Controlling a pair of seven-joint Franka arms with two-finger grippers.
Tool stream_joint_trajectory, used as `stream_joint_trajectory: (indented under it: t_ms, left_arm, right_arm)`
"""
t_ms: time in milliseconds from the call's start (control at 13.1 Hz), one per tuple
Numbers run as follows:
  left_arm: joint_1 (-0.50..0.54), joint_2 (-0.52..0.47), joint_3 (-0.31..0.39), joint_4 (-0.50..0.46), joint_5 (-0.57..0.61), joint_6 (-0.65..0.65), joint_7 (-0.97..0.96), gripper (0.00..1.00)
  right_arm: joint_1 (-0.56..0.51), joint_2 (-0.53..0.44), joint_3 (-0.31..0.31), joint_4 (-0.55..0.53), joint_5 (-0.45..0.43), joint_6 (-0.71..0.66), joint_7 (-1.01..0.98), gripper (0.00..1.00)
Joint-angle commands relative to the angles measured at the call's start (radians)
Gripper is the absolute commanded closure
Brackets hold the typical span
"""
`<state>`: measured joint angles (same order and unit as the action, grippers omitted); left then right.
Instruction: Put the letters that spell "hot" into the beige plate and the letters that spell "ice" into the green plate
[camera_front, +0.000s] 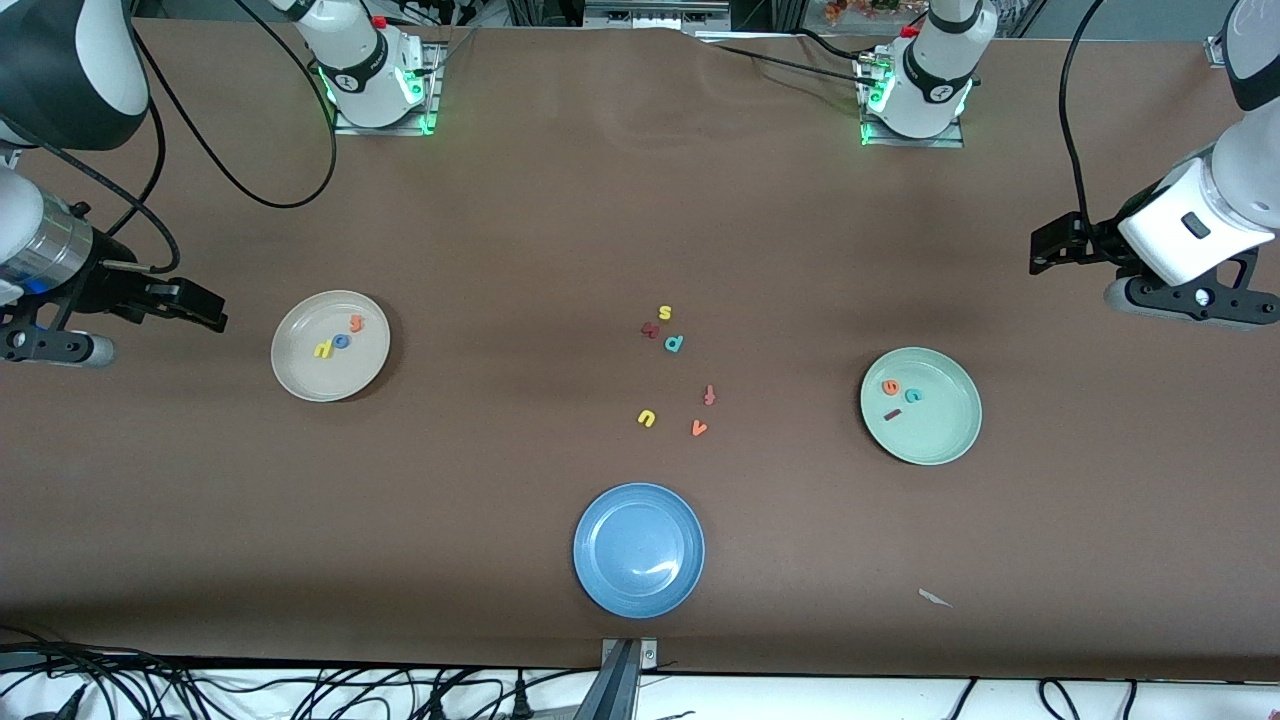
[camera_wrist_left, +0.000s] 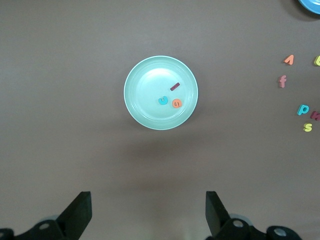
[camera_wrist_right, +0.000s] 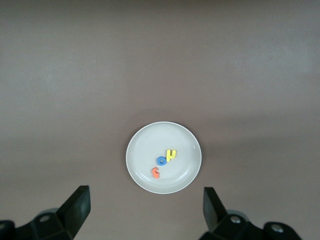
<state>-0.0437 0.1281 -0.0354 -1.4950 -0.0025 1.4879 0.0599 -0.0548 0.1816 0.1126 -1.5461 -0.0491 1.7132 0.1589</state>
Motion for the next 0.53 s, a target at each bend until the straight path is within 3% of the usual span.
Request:
stream_joint_trajectory:
  t_ms: [0,152,305,457]
  left_arm:
    - [0.001,-0.004,0.006,0.012,-0.007,-0.006,-0.008,0.00]
    - [0.036,-0.024,0.005,-0.022,-0.008,0.024,0.000,0.00]
    - [0.056,-0.119,0.005,-0.166,-0.007,0.125,0.005,0.00]
    - [0.042,-0.111,0.006,-0.145,-0.004,0.124,-0.005,0.00]
  right_arm:
    - [-0.019,-0.017,0.019,0.001,-0.002,-0.023,0.005,0.00]
    - [-0.017,-0.017,0.019,0.003,0.000,-0.021,0.002,0.00]
    - [-0.017,-0.017,0.016,0.009,0.000,-0.021,-0.001,0.00]
    - [-0.019,-0.017,0.015,0.011,0.002,-0.023,-0.001,0.00]
